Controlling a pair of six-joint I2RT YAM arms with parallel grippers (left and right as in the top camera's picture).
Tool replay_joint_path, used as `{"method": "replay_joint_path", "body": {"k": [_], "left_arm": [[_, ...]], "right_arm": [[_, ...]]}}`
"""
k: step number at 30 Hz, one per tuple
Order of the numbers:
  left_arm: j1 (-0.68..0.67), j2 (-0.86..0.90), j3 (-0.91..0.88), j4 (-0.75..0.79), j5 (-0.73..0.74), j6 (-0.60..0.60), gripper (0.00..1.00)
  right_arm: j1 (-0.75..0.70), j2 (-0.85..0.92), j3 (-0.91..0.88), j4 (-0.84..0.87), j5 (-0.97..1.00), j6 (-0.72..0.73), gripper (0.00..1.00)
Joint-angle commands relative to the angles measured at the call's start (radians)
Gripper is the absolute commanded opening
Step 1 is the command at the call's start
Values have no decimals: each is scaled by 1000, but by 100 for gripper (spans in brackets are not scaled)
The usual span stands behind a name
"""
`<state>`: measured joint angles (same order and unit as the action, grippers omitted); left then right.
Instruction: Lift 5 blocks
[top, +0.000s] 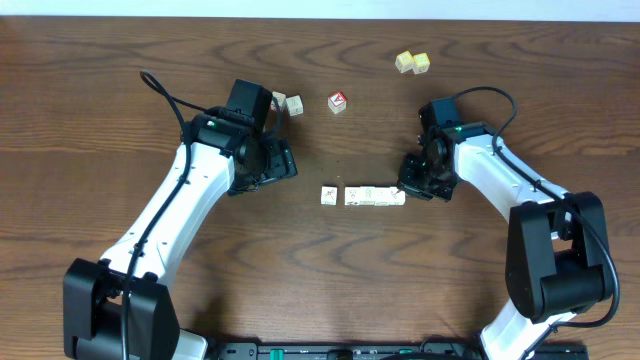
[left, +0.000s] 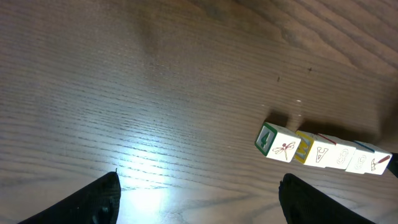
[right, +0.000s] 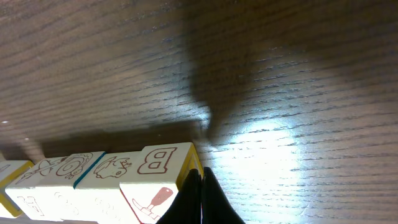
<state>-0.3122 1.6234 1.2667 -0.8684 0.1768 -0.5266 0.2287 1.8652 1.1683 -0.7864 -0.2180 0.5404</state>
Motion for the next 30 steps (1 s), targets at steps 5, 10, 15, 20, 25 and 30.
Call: {"method": "replay_joint_path", "body": {"k": [5,10,15,20,25,30], "left_arm": [[3,6,-3,-6,-16,-2,82],[3,6,-3,-6,-16,-2,82],[3,6,-3,-6,-16,-2,82],[3,6,-3,-6,-16,-2,82],[3,6,-3,-6,-16,-2,82],[3,6,-3,-6,-17,-1,82]], "right_arm": [[22,3,-6,17,-19,21,1],[28,3,-6,21,-19,28,1],[29,3,-6,21,-19,28,1],[38,3,-6,20,-19,35,1],[61,3,-6,32,-12,50,1],[63,3,-6,39,-9,50,1]]}}
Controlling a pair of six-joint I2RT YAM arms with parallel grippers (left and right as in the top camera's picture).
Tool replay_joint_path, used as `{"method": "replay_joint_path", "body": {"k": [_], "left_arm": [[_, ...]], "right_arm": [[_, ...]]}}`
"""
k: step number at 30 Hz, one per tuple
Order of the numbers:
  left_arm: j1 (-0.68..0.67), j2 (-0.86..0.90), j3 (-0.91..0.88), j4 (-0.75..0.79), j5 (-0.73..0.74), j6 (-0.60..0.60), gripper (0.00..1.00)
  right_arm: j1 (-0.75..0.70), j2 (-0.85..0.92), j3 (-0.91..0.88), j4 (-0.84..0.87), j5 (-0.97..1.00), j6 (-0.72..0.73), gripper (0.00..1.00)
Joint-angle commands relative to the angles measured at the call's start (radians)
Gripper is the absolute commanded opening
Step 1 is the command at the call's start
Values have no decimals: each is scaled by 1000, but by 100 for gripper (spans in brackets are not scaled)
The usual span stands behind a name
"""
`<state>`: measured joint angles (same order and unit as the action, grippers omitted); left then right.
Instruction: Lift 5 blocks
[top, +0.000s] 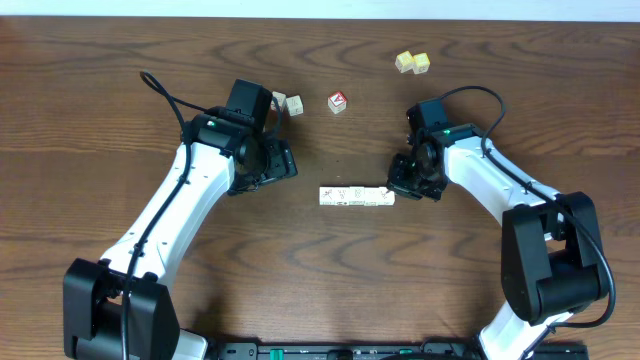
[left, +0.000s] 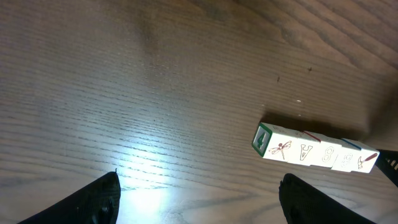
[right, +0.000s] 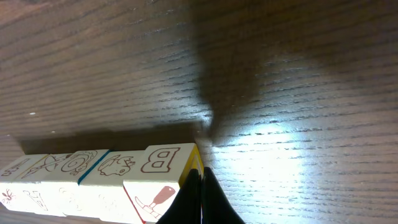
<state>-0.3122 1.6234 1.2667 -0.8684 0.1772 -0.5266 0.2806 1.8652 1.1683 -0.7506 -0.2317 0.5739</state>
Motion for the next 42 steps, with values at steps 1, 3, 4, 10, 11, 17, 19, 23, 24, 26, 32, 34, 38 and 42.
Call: {"method": "replay_joint_path", "body": {"k": [1,3,4,10,11,17,19,23,24,26,32,34,38,42], "left_arm": [[3,6,-3,-6,-17,-1,82],[3,6,-3,-6,-17,-1,82],[3,6,-3,-6,-18,-1,82],[10,6,-3,-6,-17,32,82],[17,8,-3,-8,-16,41,82],[110,11,-3,-25,-17,62,82],[139,11,-3,-25,-17,63,82],[178,11,-3,-39,-16,62,82],[180,11,-3,-38,-16,61,82],[177,15,-3,-41,-15,63,82],[165,37,-23,-51,-9,157,71],[165,51,-34,-47,-8,156,62],[165,101,-40,-34,-8,156,58],[165,151,-40,-12,-5,155,66]], "right_arm": [[11,3,-6,3,6,17,1],[11,3,-6,3,7,16,1],[11,3,-6,3,8,16,1],[-16,0,8,-14,21,-11,1],[-29,-1,15,-27,21,-29,1],[-140,-7,61,-129,21,-130,9],[-168,-7,61,-151,15,-147,16],[-188,-6,60,-196,12,-154,8],[-183,-6,60,-205,12,-158,6],[-167,-6,55,-212,13,-183,4],[-89,-6,21,-215,14,-195,1],[-63,-6,12,-217,13,-193,1],[-5,-6,10,-262,12,-193,1],[69,-6,8,-282,14,-187,1]]}}
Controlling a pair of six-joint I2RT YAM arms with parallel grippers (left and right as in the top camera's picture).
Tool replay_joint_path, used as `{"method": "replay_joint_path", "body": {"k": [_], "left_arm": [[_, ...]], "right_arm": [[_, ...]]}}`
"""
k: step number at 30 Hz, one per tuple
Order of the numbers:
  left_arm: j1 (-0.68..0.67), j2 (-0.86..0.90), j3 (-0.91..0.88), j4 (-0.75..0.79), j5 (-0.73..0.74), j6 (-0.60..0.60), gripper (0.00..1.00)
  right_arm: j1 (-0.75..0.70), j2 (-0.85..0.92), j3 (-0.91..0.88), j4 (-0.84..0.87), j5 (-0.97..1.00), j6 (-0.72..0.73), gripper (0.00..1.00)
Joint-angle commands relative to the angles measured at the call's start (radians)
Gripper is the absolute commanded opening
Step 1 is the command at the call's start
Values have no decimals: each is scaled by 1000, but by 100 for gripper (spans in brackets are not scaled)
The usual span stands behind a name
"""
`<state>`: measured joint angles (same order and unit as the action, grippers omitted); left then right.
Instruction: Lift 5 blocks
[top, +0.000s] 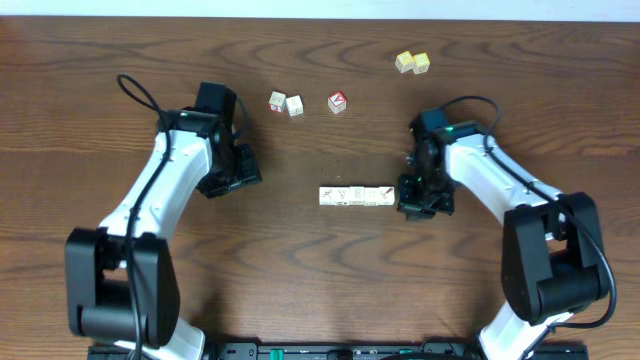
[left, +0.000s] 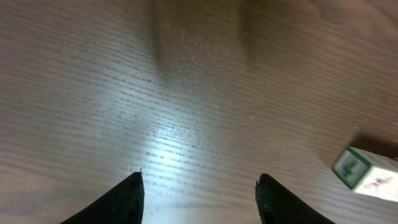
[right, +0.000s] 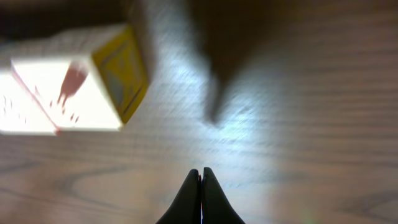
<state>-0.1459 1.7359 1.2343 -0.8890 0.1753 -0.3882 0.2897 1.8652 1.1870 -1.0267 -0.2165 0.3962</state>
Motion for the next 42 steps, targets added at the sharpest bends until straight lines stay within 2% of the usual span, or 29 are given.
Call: {"method": "replay_joint_path", "body": {"k": [1,5,8,17,23,42], "left_arm": [[-2,50,-8,13,-3,17,70],[-1,85,-8,34,-4,17,78],[-1,103,-8,42,-4,17,79],[-1,111,-8,63,-4,17,85],[-1,111,-8,110,-4,18,86],[-1,111,-8,110,-4,18,87]], "right_arm": [[80,-6,-10,-2,7,8,1],[145,-6,-10,23,94,137,1],[202,-6,-10,50,148,205,1],[319,-6,-10,128,216,229,1],[325,-6,-10,156,216,229,1],[325,-6,-10,182,294,227,1]]}}
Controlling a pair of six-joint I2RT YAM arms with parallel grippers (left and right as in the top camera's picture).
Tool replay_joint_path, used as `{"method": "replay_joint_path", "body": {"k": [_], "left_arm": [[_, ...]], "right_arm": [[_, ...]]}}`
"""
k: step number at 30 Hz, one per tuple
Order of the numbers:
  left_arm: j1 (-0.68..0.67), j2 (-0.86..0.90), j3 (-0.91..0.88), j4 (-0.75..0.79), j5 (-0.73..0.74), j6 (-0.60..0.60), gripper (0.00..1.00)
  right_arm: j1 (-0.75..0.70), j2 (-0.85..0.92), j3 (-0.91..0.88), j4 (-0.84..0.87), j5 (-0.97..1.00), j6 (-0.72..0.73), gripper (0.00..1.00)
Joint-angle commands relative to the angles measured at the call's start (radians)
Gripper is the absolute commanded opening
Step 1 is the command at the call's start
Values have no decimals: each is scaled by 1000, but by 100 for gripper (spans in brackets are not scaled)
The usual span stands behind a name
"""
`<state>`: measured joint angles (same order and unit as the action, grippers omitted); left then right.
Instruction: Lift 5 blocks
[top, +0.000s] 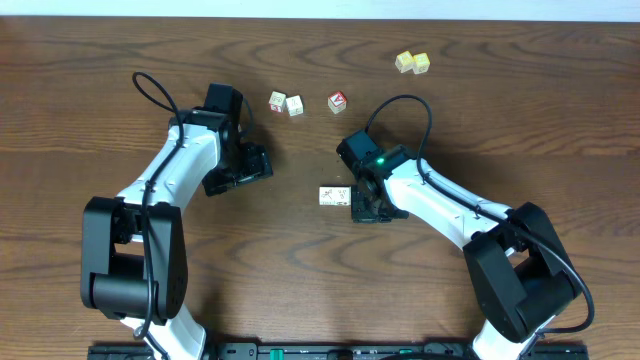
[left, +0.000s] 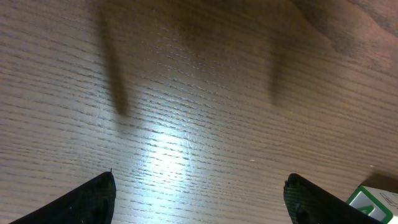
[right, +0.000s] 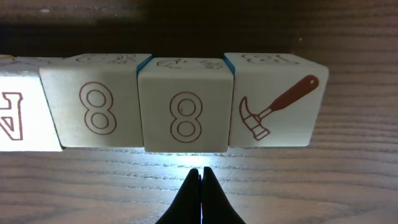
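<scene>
Several white picture blocks lie end to end in a row (top: 330, 196) at the table's middle. The right wrist view shows an "A" block (right: 25, 115), two "8" blocks (right: 185, 112) and a hammer block (right: 273, 109). My right gripper (right: 201, 171) is shut and empty, its tips just short of the middle "8" block; in the overhead view it (top: 365, 205) covers the row's right part. My left gripper (left: 200, 176) is wide open over bare wood, left of the row (top: 240, 170). The green corner of the row's end block (left: 373, 202) shows at its lower right.
Two loose blocks (top: 286, 103) and a red one (top: 338, 101) lie beyond the row. Two yellow blocks (top: 412, 62) sit at the far right. Both arms' cables loop above the wooden table (top: 100, 80).
My right gripper, still shut, has moved from the row's right end to the row's near side, facing its middle. My left gripper has shifted slightly right and its jaws stand wider apart.
At first the row had a gap before its left block, with my shut right gripper at the right end. Then the row was closed up and lay further left. Later my left arm stood further left. Now my right gripper faces the row's long side.
</scene>
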<state>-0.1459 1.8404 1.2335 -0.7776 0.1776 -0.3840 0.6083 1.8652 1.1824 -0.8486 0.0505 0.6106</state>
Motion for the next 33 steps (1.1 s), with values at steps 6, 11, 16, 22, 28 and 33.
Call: {"method": "replay_joint_path", "body": {"k": [6,11,16,22,28,33], "left_arm": [[-1,7,-7,-2,-6,13,87],[-1,7,-7,-2,-6,13,87],[-1,7,-7,-2,-6,13,87],[-1,7,-7,-2,-6,13,87],[-1,7,-7,-2,-6,13,87],[-1,7,-7,-2,-6,13,87]], "right_arm": [[6,-6,-6,13,27,13,1],[7,-6,-6,22,27,13,1],[7,-6,-6,24,27,13,1],[7,-6,-6,27,28,13,1],[7,-6,-6,27,28,10,1],[7,-6,-6,29,32,9,1]]}}
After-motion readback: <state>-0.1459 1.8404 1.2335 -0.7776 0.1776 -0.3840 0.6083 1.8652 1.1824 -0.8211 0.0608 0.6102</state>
